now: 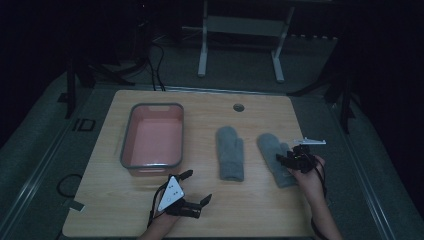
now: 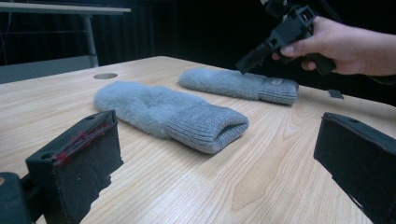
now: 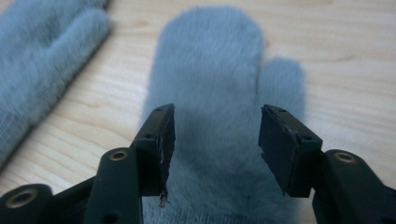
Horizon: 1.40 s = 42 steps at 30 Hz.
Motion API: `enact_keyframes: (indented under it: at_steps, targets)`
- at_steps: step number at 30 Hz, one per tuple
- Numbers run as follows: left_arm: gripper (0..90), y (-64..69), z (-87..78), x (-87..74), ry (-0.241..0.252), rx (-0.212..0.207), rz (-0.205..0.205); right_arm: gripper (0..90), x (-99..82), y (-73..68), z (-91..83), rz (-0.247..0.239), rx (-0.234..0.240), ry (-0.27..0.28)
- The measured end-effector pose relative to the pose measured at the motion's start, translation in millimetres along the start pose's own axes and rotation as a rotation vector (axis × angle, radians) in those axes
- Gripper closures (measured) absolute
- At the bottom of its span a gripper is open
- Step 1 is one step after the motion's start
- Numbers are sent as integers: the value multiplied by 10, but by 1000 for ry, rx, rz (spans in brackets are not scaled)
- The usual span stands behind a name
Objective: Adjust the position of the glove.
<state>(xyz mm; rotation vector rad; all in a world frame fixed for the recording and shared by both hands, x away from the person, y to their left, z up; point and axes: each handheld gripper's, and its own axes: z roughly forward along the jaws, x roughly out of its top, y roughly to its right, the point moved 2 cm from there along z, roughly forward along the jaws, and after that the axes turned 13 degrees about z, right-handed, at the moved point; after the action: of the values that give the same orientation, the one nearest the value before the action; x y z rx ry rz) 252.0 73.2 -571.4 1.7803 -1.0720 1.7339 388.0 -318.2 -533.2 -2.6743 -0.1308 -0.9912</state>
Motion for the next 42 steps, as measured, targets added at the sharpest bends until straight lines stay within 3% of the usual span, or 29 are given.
enact_keyframes:
  at_steps: [5, 6, 7, 9, 12, 13, 16, 22, 25, 34, 42]
  targets:
    - [7, 1, -1, 0, 0, 0, 1, 482, -158, 13, 125, -57, -29, -29]
    - [8, 0, -1, 0, -1, 1, 2, 543, -181, 6, 130, -58, -33, -23]
    - [8, 1, 0, 0, -1, 1, 2, 627, -203, 4, 133, -51, -29, -14]
    - [8, 2, 0, 0, -1, 1, 3, 704, -263, -32, 149, -33, -44, 29]
    - [8, 3, 0, 0, 0, 2, 4, 781, -282, -98, 136, -1, -78, 40]
    - [7, 4, 1, 1, 0, 3, 3, 799, -285, -121, 135, 33, -75, 46]
    - [8, 3, 1, 1, -1, 3, 3, 820, -274, -158, 134, 89, -67, 57]
    - [8, 1, 0, 0, -2, 1, 3, 836, -86, -342, 17, 124, -79, 141]
    - [8, 1, -1, 0, -1, 2, 3, 837, 13, -415, -17, 151, -65, 154]
    - [8, 1, 0, 0, -1, 1, 5, 839, 250, -815, -148, 227, -20, 221]
    - [8, 3, -1, 0, 0, -1, 4, 840, 219, -1209, -3, 275, 36, 194]
